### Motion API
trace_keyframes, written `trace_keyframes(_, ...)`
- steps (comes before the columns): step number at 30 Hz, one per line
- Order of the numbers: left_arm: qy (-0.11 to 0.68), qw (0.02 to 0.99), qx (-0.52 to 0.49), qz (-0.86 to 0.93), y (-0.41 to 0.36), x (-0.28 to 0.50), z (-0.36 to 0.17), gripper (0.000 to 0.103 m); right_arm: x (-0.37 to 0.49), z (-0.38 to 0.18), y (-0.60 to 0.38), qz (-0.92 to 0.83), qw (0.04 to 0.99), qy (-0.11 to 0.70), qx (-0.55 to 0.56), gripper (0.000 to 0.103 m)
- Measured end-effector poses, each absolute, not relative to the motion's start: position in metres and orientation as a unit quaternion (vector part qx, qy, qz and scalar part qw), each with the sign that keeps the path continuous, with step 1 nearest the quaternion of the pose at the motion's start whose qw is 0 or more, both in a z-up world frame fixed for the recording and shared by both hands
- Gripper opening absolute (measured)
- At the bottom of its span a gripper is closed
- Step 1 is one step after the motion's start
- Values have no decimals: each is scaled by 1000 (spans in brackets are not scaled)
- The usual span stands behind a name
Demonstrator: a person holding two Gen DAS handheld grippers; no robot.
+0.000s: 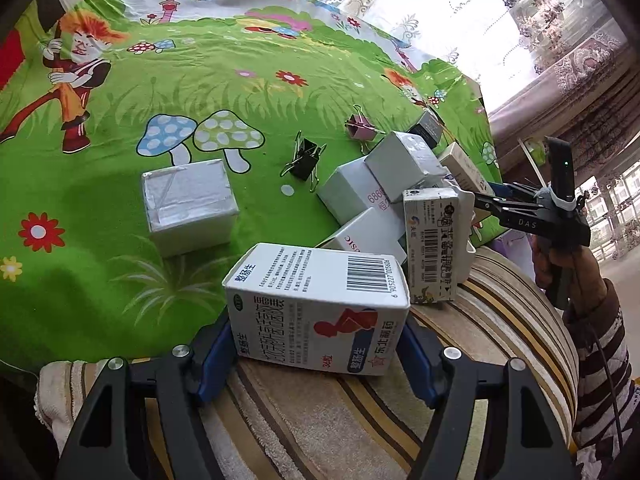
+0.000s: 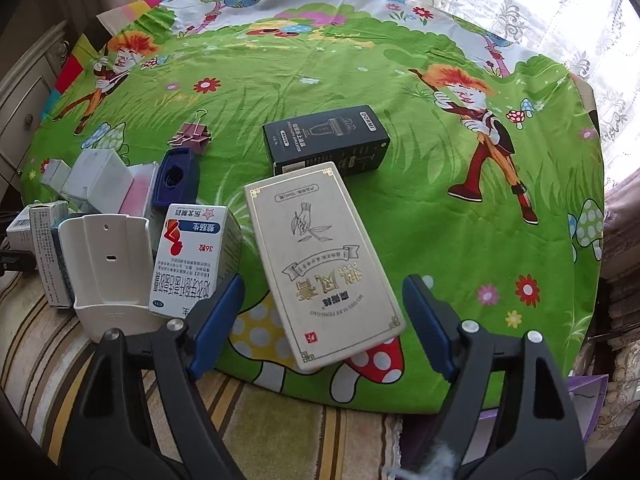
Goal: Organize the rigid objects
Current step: 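Grasp white carton with red print with left tool while right grasps cream calligraphy box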
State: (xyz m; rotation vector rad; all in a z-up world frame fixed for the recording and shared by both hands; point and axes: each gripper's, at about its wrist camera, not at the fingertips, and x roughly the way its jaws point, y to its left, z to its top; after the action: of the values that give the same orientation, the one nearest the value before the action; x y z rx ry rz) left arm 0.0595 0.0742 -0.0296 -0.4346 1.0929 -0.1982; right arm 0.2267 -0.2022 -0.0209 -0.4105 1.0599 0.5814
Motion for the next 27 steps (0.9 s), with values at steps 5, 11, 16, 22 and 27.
trace_keyframes(5,502,839,-199,-67,75,53,-22,73,220,-19,-210,275,808,492,-173,55)
trace_keyframes(11,482,851,-205,-44,74,38,-9,72,203,-7,-226,259,825,480,-148,55)
trace_keyframes(16,468,857,-212,-47,62,27,3,72,178,10,-237,246,842,456,-149,55)
trace_keyframes(22,442,871,-207,-53,42,17,22,72,149,29,-254,235,858,434,-142,55)
trace_keyframes(27,434,876,-195,-80,16,18,32,72,129,39,-270,229,867,423,-130,55)
